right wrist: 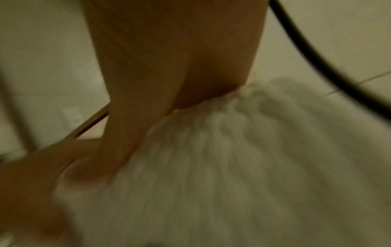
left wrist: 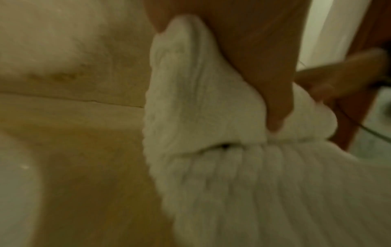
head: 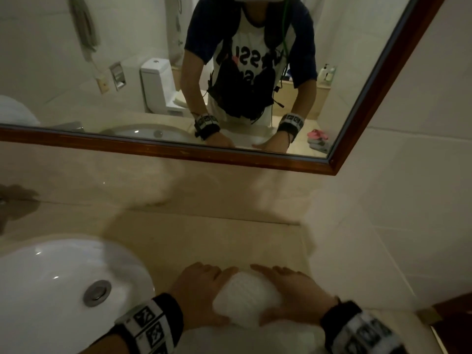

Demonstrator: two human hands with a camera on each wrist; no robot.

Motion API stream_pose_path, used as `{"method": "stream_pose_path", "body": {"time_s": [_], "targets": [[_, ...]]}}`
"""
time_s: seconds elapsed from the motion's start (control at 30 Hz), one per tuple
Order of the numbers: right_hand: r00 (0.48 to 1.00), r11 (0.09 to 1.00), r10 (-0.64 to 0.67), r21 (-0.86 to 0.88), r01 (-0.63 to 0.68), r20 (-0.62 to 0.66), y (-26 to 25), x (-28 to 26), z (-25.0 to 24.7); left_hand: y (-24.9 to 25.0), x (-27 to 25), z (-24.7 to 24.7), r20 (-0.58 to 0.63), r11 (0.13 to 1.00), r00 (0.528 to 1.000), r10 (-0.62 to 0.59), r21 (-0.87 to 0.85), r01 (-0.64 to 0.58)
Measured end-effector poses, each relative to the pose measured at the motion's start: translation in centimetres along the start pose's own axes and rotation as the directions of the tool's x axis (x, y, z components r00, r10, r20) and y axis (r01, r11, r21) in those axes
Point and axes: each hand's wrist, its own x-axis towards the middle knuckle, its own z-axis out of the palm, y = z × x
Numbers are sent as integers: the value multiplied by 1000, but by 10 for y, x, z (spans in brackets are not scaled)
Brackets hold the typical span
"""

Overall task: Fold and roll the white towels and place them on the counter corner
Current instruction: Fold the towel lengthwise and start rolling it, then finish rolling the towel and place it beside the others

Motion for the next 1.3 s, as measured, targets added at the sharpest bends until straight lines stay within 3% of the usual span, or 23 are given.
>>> {"method": "stream_pose_path", "body": {"time_s": [0.03,0.07,0.2,0.23,0.3,0.37,0.43,0.47,0.5,0.57,0.63,0.73,0.77,0.8,0.83,0.9,0.93,0.97,1.03,1.07,1.17,1.23,1.3], "targets": [[997,998,17,56,-21,73,0,3,-8,1,-4,9,-53,998,998,16,-52,-19],[997,999,24,39,-26,68,-1,8,-10,-1,-5,18,-146,997,988,45,-48,-52],[980,966,17,-249,-68,-199,-6,13,13,-5,-4,-2,-83,984,997,-6,-177,-9],[968,961,12,-265,-81,-252,-8,10,21,-5,-3,-11,33,976,998,-59,-209,65],[954,965,-12,-254,-67,-299,-14,1,30,-3,2,-22,362,948,922,-136,-223,227],[954,977,-32,-212,-33,-297,-14,-7,35,2,5,-25,408,970,900,-151,-112,214],[971,987,-44,-164,5,-234,-10,-11,32,8,-1,-12,347,985,926,-152,-23,170],[979,992,-64,-117,42,-192,-8,-11,22,9,-9,-2,227,991,965,-134,44,127],[996,998,-45,-42,42,-82,-7,-9,12,11,-18,5,119,986,985,-121,125,106],[989,999,13,42,-19,147,-12,-5,-5,21,-32,9,45,984,989,-141,114,135],[993,999,34,-25,-31,112,-17,-4,-3,27,-38,10,36,988,992,-123,94,120],[990,993,24,-113,-40,-138,-19,-16,22,26,-36,-11,156,994,981,-113,10,113],[982,988,18,-148,-46,-188,-20,-24,32,26,-31,-17,320,985,940,-119,-81,152],[975,986,21,-156,-56,-220,-21,-30,40,30,-25,-23,488,963,861,-142,-135,235],[966,989,39,-129,-74,-256,-23,-37,47,38,-20,-30,565,950,806,-179,-115,291],[966,992,49,-96,-76,-256,-27,-49,59,51,-18,-36,615,951,741,-270,47,307],[973,993,35,-103,-60,-226,-26,-53,63,55,-19,-36,590,954,757,-280,83,288],[977,991,6,-129,-35,-213,-26,-58,61,58,-25,-34,528,962,809,-259,67,264],[989,992,-37,-126,18,-146,-20,-63,46,59,-46,-20,290,984,940,-180,68,168],[999,998,-28,-55,27,-32,-20,-64,33,57,-60,-14,193,981,968,-163,137,138],[978,1000,14,11,-16,209,-30,-58,8,70,-85,5,153,967,961,-232,147,210],[980,997,30,-78,-15,197,-37,-54,10,77,-94,7,143,972,969,-204,151,182],[996,988,25,-153,-12,81,-37,-57,27,78,-95,-2,107,977,980,-165,151,148]]}}
